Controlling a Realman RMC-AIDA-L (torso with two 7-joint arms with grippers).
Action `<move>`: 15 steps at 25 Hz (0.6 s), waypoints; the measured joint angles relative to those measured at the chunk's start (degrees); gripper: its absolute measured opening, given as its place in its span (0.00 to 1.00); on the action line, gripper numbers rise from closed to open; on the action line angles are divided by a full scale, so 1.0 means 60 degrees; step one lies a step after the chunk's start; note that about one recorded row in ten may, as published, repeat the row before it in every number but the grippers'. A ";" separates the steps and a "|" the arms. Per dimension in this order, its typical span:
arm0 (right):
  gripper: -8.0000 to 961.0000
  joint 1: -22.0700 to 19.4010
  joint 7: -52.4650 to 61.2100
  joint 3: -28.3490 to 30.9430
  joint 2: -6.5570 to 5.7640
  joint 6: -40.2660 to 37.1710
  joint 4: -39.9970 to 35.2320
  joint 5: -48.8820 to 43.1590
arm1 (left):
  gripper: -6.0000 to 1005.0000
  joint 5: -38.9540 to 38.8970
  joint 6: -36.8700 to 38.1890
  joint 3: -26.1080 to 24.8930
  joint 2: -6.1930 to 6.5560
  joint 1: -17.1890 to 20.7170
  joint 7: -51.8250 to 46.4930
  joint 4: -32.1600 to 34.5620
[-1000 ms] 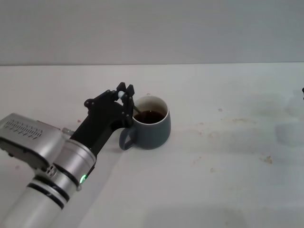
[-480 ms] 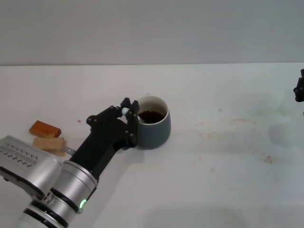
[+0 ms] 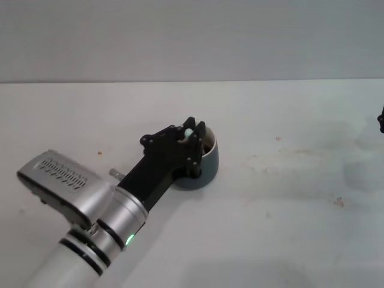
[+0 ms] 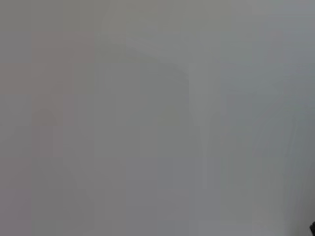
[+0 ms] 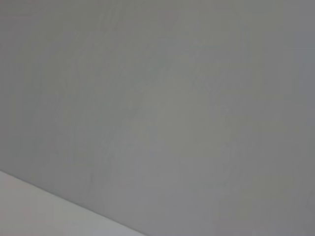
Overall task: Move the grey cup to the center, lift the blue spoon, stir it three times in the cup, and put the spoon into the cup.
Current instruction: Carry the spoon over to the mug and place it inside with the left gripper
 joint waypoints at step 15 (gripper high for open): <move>0.05 -0.0542 -0.0024 -0.0037 0.0002 -0.0011 0.0539 -0.0012 | 0.21 -0.0107 0.0118 -0.0639 -0.0019 -0.1051 -0.1006 0.1595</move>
